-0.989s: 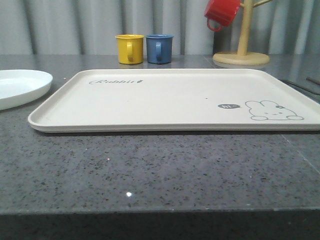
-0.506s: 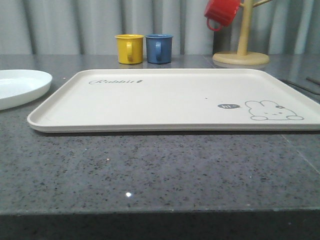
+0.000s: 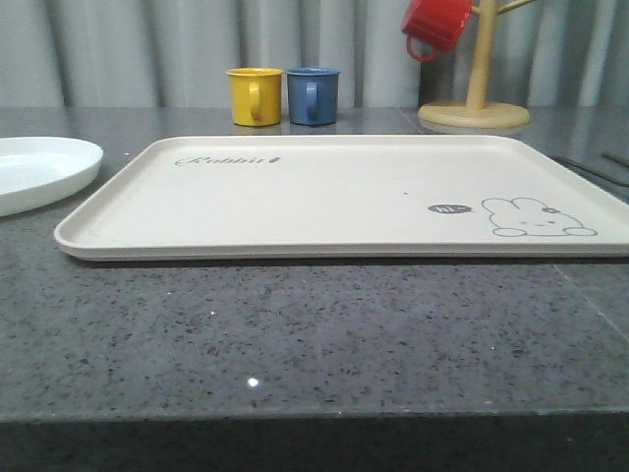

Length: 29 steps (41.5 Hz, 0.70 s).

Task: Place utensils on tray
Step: 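Grasp the rim of the white plate with the left gripper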

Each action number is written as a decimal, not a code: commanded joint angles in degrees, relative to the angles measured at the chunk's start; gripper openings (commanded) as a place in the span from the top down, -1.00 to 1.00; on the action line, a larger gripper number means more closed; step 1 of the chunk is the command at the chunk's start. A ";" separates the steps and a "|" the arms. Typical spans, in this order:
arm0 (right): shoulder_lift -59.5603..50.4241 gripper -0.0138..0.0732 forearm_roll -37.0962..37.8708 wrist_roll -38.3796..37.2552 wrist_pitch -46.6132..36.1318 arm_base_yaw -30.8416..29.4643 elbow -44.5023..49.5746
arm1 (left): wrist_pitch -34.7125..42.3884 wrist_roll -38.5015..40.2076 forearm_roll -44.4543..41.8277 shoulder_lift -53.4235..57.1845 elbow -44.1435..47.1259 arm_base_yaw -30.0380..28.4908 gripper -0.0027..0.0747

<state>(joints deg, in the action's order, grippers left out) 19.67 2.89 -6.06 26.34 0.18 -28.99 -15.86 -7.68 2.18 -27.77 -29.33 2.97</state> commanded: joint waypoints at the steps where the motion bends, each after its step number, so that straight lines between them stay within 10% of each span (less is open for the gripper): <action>1: 0.92 -0.63 0.11 0.43 -4.28 -0.27 -2.08 | 1.38 0.67 0.64 -3.80 -3.93 -0.13 -0.59; 29: 0.92 -0.63 0.11 0.43 -4.22 -0.27 -2.08 | -34.73 -5.79 -1.53 -48.38 -35.93 12.92 -0.59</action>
<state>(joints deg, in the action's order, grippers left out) 19.67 2.89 -6.06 26.34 0.18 -28.99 -48.13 -13.47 1.22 -73.05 -60.67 14.50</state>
